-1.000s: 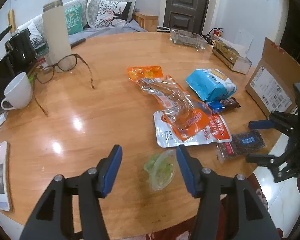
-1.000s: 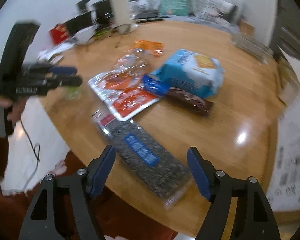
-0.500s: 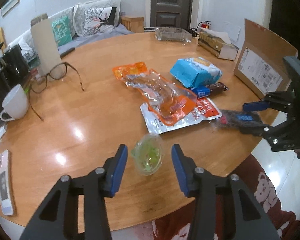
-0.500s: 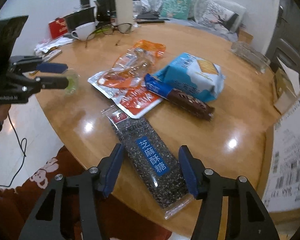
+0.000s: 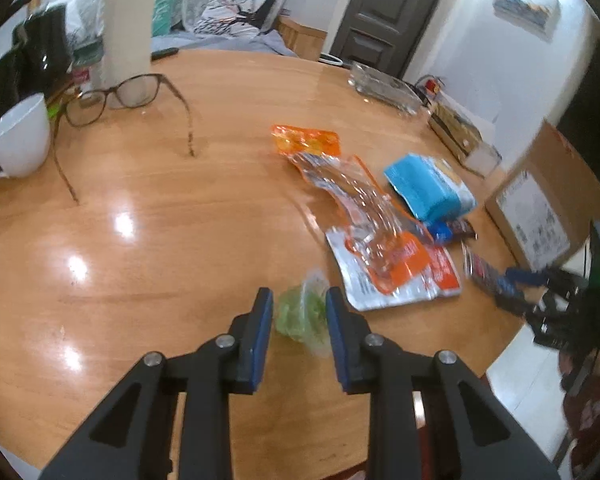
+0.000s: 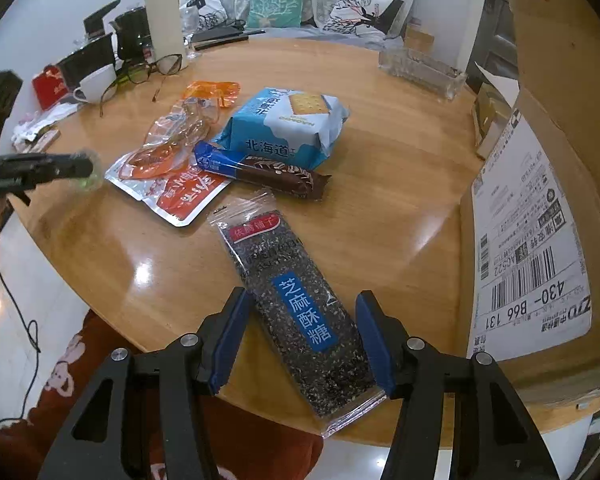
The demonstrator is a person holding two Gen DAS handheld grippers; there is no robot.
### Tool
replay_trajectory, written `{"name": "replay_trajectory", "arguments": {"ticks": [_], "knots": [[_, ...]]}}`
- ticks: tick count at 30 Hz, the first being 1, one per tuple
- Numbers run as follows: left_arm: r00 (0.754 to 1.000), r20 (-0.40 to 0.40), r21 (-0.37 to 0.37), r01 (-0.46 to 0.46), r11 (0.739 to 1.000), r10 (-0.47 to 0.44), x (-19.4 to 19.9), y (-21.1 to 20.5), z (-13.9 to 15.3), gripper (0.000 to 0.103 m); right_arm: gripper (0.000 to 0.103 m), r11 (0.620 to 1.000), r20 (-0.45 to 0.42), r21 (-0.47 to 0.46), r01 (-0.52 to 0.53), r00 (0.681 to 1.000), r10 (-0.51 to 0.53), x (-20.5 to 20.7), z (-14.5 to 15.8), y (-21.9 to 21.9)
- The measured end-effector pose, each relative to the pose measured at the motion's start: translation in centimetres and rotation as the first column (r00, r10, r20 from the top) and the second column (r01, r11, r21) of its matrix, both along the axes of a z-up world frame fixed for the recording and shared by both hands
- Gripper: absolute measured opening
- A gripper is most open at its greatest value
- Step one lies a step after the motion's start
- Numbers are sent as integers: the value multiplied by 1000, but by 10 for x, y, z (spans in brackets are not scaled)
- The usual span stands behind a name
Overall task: Organize snacks
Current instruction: 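Grasp the clear jelly cup with the left tool while the right tool grasps the dark sesame brittle bar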
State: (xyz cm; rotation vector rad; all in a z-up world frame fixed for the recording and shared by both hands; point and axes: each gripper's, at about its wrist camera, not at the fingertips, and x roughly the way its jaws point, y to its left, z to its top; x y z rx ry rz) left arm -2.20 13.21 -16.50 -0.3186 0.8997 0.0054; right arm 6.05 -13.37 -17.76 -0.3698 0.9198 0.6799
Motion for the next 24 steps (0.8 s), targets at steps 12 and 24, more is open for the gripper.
{"name": "replay_trajectory", "arguments": {"ticks": [12,24], "knots": [[999,-49,47,11,999,-9,0,-7,-6,26,54,999,-31,21,-48,998,49,-4,0,3],[1000,-21,110,4,994,-2,-5,-16,-8,24,37,976,19,60,-209,978,208,-6,-2,11]]}}
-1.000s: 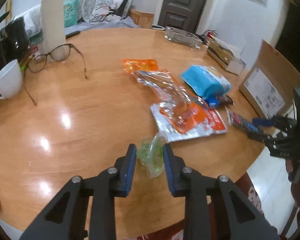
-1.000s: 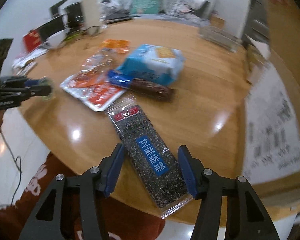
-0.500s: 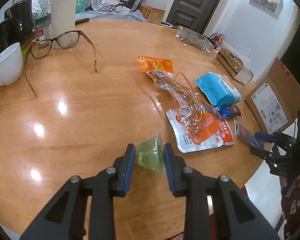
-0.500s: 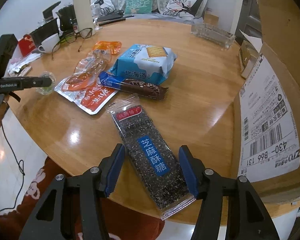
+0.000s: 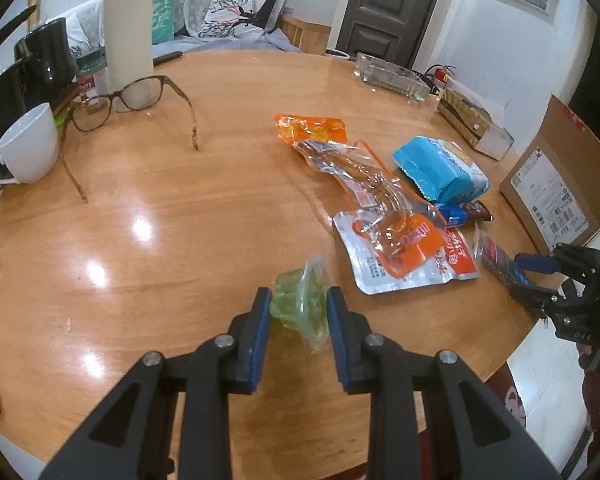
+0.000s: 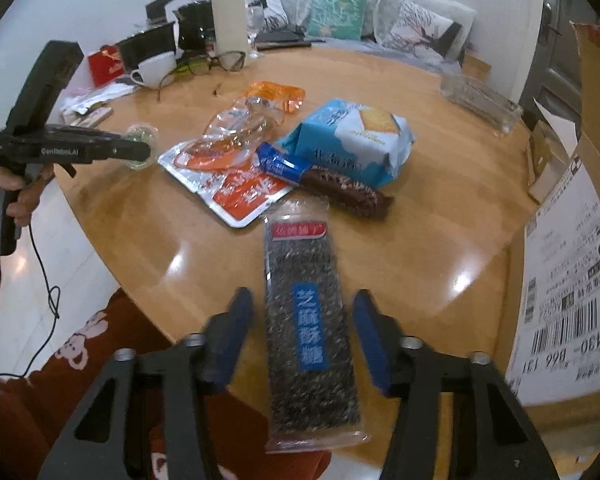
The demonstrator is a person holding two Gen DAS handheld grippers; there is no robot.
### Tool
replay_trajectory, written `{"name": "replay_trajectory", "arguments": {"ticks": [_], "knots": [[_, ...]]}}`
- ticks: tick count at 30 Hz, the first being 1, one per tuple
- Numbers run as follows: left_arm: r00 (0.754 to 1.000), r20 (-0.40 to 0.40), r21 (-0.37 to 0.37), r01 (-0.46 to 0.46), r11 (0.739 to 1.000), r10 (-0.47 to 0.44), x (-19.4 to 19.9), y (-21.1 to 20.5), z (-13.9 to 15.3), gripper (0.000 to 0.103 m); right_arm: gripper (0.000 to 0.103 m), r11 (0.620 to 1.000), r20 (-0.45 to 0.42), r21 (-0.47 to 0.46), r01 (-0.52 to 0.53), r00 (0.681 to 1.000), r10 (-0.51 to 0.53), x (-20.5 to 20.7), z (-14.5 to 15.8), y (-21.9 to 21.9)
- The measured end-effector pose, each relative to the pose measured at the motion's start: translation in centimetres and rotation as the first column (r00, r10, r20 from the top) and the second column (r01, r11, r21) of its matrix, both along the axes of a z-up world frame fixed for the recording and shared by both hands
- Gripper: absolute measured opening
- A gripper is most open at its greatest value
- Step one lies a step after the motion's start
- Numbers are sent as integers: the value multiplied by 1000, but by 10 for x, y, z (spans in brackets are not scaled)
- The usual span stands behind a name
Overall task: Organize snacks
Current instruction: 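Grasp the clear jelly cup with the left tool while the right tool grasps the dark sesame brittle bar, then lift the jelly cup and sesame bar and carry both toward the cardboard box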
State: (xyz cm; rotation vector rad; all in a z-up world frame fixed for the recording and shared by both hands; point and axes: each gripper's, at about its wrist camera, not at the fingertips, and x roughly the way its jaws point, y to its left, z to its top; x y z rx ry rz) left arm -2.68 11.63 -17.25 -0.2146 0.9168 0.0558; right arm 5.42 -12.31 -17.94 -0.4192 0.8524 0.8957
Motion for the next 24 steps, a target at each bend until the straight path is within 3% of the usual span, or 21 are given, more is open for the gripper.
{"name": "replay_trajectory", "arguments": {"ticks": [11,24], "knots": [[999,30,94,32,995,-35,0,-14,12,19,36,995,58,-11,100,993,-99,-12,12,-4],[999,21,46,38,998,-39,6,-8,1,24,36,995,21,-23,95,995,-94,-9,1,1]]}}
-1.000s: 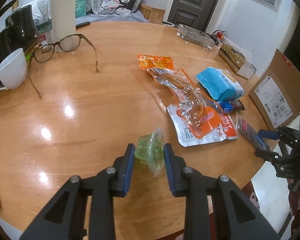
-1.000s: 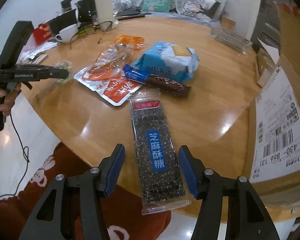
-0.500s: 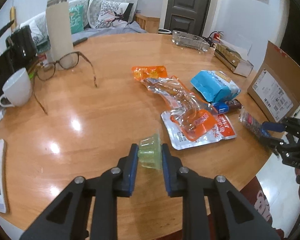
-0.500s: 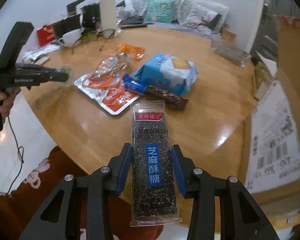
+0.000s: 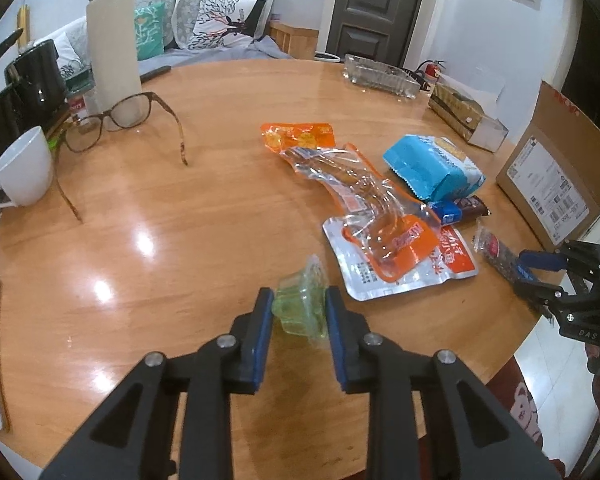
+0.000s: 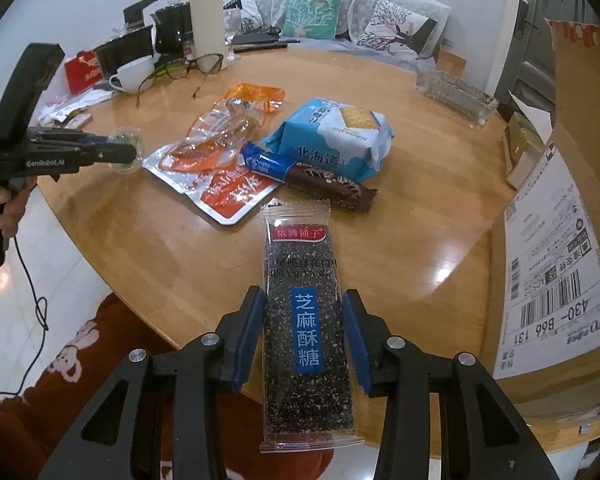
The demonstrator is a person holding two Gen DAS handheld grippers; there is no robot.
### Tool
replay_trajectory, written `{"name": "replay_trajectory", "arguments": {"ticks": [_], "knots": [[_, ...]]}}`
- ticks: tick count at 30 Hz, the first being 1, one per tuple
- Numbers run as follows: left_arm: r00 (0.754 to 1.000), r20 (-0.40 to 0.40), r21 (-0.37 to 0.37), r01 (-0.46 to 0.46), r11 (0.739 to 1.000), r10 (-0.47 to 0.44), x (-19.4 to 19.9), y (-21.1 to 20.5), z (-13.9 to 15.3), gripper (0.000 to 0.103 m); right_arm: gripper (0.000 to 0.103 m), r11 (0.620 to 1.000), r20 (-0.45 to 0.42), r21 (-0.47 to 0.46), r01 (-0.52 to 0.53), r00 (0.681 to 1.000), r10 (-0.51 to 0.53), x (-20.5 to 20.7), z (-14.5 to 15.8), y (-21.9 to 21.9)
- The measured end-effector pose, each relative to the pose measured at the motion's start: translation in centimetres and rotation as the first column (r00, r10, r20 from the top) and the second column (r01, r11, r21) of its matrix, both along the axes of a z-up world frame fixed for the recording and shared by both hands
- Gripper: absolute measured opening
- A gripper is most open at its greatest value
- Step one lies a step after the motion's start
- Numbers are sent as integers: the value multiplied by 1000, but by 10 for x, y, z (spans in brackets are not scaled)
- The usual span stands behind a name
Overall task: Organize snacks
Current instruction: 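Lift the jelly cup and sesame bar and carry both toward the cardboard box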
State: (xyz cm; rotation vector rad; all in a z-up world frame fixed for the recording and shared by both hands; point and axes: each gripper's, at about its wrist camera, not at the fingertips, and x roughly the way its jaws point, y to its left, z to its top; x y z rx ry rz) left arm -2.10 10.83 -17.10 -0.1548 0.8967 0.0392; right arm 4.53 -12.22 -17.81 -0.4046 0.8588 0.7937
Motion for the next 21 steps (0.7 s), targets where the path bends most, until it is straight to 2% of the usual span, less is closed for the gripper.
{"name": "replay_trajectory", "arguments": {"ticks": [6,11,14,16,19,21], "knots": [[1000,-13,32,6,999,-5,1,-2,0,27,36,1000,-2,1,0,1000,0,2,0,2],[999,26,85,38,996,-41,-5,-7,13,30,36,1000,-7,6,2,1000,-2,3,-1,2],[999,2,103,36,994,-36,-1,-8,10,30,36,1000,-9,5,1,1000,-1,3,-1,2],[999,-25,94,28,995,-25,2,-5,2,31,36,1000,-11,4,0,1000,0,3,-1,2],[1000,-21,39,13,999,-12,2,0,-2,30,36,1000,-11,4,-1,1000,1,3,-1,2],[1000,-17,53,10,999,-9,1,-2,-3,30,36,1000,-12,4,-1,1000,1,3,-1,3]]}}
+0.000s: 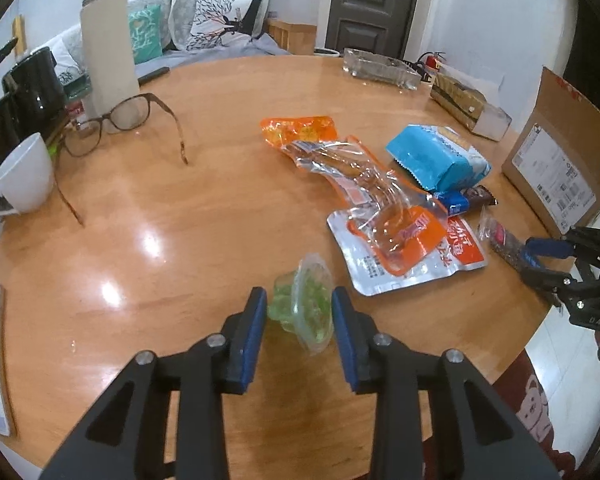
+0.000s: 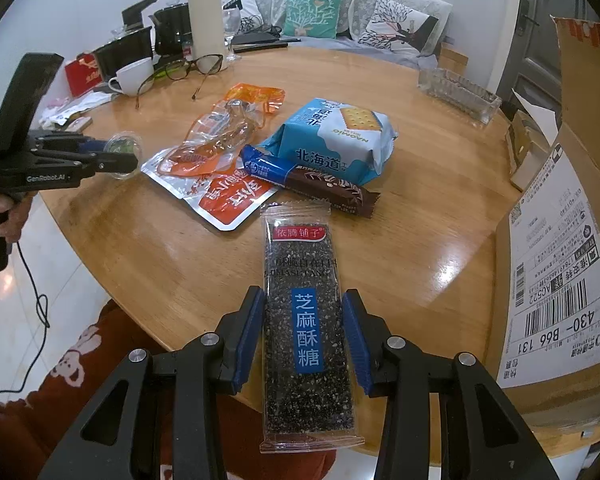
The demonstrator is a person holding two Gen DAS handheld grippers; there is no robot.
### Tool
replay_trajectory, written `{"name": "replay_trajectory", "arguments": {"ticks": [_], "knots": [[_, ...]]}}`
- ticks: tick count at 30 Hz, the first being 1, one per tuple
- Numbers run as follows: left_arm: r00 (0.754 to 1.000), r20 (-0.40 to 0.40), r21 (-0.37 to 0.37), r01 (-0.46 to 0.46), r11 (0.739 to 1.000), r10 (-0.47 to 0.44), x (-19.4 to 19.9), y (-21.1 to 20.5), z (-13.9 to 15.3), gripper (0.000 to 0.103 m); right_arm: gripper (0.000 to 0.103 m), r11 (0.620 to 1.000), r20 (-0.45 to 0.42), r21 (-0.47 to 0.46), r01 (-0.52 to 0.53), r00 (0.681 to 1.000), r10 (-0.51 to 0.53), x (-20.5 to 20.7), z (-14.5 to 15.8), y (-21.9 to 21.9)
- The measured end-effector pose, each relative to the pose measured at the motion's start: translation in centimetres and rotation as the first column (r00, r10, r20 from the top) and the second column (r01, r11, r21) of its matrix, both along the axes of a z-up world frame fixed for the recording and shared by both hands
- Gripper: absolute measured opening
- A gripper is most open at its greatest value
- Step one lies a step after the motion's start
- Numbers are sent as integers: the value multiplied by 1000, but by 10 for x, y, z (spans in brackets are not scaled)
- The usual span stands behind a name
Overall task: Organize snacks
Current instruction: 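Lift the jelly cup and sesame bar and carry both toward the cardboard box, then lower the jelly cup and sesame bar into the box and open both tools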
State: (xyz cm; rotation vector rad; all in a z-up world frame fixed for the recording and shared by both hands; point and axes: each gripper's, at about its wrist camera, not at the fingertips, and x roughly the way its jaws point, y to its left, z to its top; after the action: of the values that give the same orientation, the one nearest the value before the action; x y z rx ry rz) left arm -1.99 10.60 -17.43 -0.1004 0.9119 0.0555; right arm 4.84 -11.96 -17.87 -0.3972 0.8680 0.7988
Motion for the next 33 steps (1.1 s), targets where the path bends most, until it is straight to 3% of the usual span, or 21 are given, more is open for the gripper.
{"name": "replay_trajectory", "arguments": {"ticks": [2,10,18,22,26,33], "knots": [[1000,0,49,10,999,-10,0,-8,-1,30,36,1000,1,0,0,1000,0,0,0,0],[999,33,75,25,997,-28,-1,-17,12,20,36,1000,28,12,9,1000,-9,-2,2,-1],[995,95,89,15,996,-23,-3,-16,40,19,36,998,69,57,23,997,-27,-1,26,-3],[989,145,115,18,993,-34,-8,-19,72,19,36,997,73,83,1,997,-7,-5,40,2],[974,213,146,39,988,-70,-8,-32,120,19,36,989,104,146,-29,994,14,-11,73,8],[911,354,131,175,976,-211,5,-81,212,19,36,962,200,269,-40,980,-15,-15,152,-10]]}}
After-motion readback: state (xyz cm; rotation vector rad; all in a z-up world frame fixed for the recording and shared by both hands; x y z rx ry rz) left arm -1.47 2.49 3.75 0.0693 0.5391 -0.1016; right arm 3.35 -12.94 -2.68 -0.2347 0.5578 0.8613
